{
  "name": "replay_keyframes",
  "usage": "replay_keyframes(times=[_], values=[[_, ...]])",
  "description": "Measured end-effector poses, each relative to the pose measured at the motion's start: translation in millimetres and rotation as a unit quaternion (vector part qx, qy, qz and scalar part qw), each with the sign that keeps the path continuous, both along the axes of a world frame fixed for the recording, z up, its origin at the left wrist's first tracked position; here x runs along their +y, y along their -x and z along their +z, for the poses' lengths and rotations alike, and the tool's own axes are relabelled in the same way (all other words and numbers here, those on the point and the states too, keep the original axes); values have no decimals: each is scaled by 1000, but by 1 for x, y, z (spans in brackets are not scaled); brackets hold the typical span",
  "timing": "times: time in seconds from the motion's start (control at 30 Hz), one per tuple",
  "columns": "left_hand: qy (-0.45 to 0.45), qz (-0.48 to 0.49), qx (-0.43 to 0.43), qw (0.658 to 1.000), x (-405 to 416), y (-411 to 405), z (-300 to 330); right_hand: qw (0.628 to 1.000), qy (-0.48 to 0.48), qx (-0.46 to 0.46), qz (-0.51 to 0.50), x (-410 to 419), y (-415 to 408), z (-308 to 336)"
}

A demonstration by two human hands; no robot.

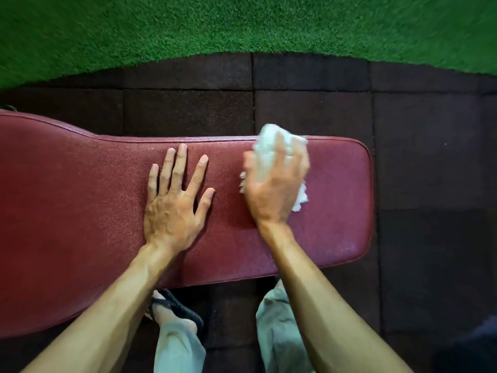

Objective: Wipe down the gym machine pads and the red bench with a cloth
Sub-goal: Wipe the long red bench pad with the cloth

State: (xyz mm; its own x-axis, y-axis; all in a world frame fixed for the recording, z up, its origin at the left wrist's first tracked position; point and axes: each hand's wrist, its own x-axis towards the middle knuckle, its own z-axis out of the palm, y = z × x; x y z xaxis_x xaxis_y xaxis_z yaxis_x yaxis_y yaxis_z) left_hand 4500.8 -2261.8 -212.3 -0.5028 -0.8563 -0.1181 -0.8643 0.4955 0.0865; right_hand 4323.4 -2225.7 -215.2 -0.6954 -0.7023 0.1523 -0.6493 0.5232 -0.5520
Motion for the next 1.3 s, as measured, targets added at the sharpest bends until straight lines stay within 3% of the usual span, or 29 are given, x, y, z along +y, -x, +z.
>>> replay_keyframes(times=[0.13,0.2,0.33,0.47,0.63,0.73,0.83,0.97,1.13,1.2,1.3], values=[[-2,3,5,1000,1,-1,1,980,-24,1,196,69,-27,1],[0,5,6,1000,1,-1,1,970,-49,4,238,122,-6,-6],[-6,3,3,1000,0,1,1,991,-111,-23,73,156,72,-11],[-2,6,1,1000,1,1,0,995,-74,-36,-63,70,104,-12],[5,4,-10,1000,0,3,0,999,-15,15,50,17,44,0],[10,4,-17,1000,0,1,1,990,-30,-12,137,59,14,-1],[4,7,-8,1000,0,2,1,976,-40,19,212,122,33,-9],[3,7,0,1000,0,3,1,994,-86,-15,59,151,92,-11],[8,8,0,1000,0,2,0,991,-33,-34,-124,59,119,-21],[9,6,-1,1000,1,3,-1,996,-20,-14,-89,31,101,-17],[14,5,-2,1000,0,2,-1,998,-24,-3,59,37,48,-5]])
